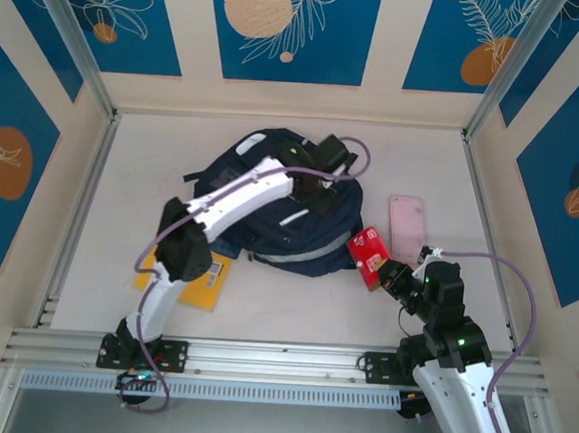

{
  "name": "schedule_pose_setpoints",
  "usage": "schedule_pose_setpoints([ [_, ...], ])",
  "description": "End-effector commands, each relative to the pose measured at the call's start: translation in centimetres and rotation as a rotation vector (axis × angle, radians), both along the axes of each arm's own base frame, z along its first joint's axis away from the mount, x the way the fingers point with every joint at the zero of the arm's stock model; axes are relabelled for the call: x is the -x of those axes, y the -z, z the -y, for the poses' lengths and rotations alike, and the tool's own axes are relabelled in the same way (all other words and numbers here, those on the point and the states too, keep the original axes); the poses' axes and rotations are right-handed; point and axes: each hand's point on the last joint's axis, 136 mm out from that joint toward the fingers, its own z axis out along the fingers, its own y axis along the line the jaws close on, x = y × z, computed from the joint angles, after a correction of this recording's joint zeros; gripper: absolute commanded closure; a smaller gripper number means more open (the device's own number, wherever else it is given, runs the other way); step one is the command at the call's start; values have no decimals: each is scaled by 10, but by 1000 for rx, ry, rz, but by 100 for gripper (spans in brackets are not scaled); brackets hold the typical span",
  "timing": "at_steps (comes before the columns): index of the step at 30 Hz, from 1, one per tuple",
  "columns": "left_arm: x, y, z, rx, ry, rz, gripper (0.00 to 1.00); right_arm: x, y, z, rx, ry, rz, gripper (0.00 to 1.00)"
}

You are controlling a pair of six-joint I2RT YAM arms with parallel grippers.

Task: Pack the student bag
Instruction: Open the student bag at the top-center of the table, then place the card holder in the student bag.

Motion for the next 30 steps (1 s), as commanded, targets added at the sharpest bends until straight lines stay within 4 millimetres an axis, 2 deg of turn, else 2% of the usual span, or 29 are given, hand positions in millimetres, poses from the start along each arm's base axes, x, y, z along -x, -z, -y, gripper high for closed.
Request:
schedule_pose_setpoints([
  [1,1,-81,-23,139,26,92,100,-3,-32,-12,-53,-63,113,100],
  [5,-1,-113,-42,191,45,141,100,-5,-33,-21,-91,-102,128,100],
  [8,-1,-128,-49,227,65,162,100,-7,-39,-32,-134,-157,150,100],
  [15,3,-158,-51,288,143,245,100,-21,-52,-60,-236,-277,141,100],
  [21,2,-180,-53,324,150,305,100,-49,-56,-79,-266,-272,136,100],
  [24,2,-187,-55,336,155,319,100,-66,-65,-91,-300,-265,168,100],
  [30,6,-204,-54,402,190,344,100,-106,-65,-115,-301,-209,165,100],
])
